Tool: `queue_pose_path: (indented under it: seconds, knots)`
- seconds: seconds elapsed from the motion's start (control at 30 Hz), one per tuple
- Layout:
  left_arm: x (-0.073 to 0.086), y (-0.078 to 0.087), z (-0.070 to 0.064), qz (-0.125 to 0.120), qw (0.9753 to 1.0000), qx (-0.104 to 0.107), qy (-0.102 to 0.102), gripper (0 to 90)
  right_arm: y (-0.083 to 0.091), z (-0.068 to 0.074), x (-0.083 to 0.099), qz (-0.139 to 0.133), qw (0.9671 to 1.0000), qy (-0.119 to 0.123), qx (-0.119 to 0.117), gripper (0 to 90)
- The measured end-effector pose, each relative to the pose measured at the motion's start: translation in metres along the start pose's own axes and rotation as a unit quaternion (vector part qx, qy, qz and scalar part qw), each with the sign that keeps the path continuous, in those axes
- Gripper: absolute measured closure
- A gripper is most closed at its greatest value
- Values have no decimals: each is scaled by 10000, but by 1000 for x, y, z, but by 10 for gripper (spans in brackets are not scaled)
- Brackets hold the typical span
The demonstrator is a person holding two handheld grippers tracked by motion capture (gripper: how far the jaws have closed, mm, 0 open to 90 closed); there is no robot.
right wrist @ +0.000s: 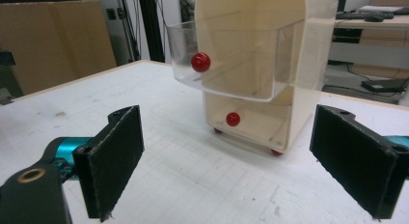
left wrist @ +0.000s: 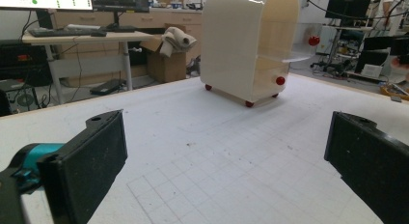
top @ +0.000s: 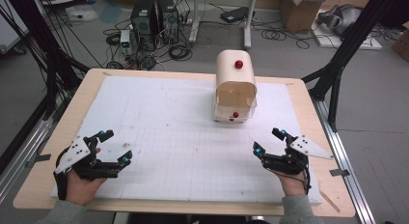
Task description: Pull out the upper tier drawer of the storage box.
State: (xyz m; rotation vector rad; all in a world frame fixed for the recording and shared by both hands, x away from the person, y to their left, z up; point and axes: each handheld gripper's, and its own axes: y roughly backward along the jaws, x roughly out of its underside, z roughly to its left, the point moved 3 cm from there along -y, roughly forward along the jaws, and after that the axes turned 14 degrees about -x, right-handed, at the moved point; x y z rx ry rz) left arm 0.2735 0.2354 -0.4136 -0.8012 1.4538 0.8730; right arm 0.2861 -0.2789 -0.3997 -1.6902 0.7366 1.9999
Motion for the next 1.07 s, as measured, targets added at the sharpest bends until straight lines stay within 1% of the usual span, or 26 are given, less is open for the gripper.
queue_pose_path:
  seconds: [0.13,0.17,0.3,0.7,0.77,0.87,0.93,1.07]
  knots:
    - [0,0,0,-3,10000,6,-7,17,10,-3,2,-81,9999,-56,39,103]
    - [0,0,0,-6,10000,-3,1,17,12,-4,2,-113,9999,-2,32,103]
    - [0,0,1,10,10000,-6,-4,17,21,-6,4,-176,9998,-27,54,103]
    - [0,0,1,17,10000,11,-4,17,42,-13,10,-248,9997,-69,-25,103]
    - [1,0,1,28,10000,12,7,17,44,-14,13,-240,9996,-122,-114,103]
    - [1,-1,1,19,10000,10,21,17,45,-17,18,-196,9995,-104,-208,103]
    - [1,-1,1,20,10000,11,32,17,45,-18,20,-158,9994,-177,-252,103]
    - [1,0,0,40,10000,20,28,17,42,-17,20,-157,9993,-135,-298,103]
